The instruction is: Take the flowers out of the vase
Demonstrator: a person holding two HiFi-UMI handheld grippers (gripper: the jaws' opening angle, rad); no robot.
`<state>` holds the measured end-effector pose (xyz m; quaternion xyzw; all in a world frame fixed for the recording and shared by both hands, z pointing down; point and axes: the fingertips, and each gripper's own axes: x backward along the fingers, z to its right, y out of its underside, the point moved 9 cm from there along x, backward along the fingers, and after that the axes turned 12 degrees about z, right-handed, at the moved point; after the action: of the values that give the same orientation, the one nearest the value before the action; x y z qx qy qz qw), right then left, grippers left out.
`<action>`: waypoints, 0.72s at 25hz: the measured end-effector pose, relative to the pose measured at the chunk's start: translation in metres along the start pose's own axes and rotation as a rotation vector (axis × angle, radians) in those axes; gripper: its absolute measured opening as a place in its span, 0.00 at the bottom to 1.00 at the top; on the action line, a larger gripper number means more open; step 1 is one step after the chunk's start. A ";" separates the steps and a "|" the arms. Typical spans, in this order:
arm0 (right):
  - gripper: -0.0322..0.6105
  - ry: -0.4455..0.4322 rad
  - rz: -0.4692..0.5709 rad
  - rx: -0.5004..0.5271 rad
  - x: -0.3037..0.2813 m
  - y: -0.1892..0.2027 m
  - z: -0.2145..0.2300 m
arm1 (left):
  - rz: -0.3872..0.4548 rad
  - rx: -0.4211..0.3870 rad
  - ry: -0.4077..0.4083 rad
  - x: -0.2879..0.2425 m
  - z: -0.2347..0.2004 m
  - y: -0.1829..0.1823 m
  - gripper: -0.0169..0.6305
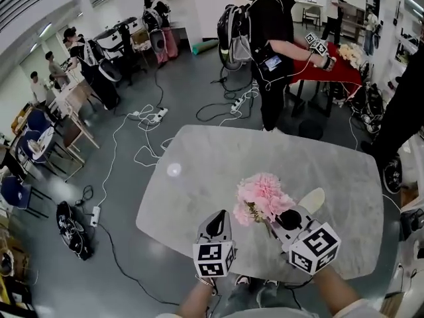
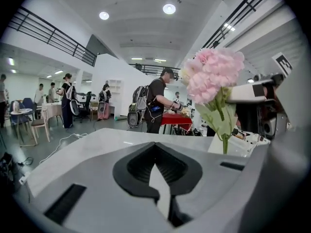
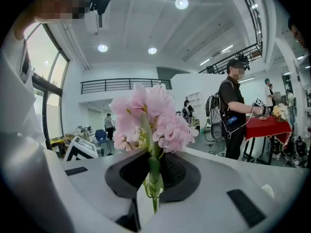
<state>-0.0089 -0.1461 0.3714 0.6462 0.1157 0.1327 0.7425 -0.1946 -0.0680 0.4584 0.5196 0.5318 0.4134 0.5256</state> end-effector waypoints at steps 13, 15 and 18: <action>0.14 0.053 -0.316 -0.061 -0.014 0.100 0.002 | -0.101 0.067 -0.009 0.004 -0.017 0.053 0.03; 0.14 0.060 -0.343 -0.059 -0.016 0.111 0.005 | -0.114 0.071 0.003 0.001 -0.016 0.059 0.03; 0.14 0.073 -0.349 -0.079 -0.020 0.121 0.013 | -0.129 0.071 0.020 -0.005 -0.016 0.065 0.03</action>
<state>-0.0292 -0.1490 0.4933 0.5813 0.2476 0.0300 0.7745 -0.2028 -0.0632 0.5246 0.4983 0.5837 0.3647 0.5272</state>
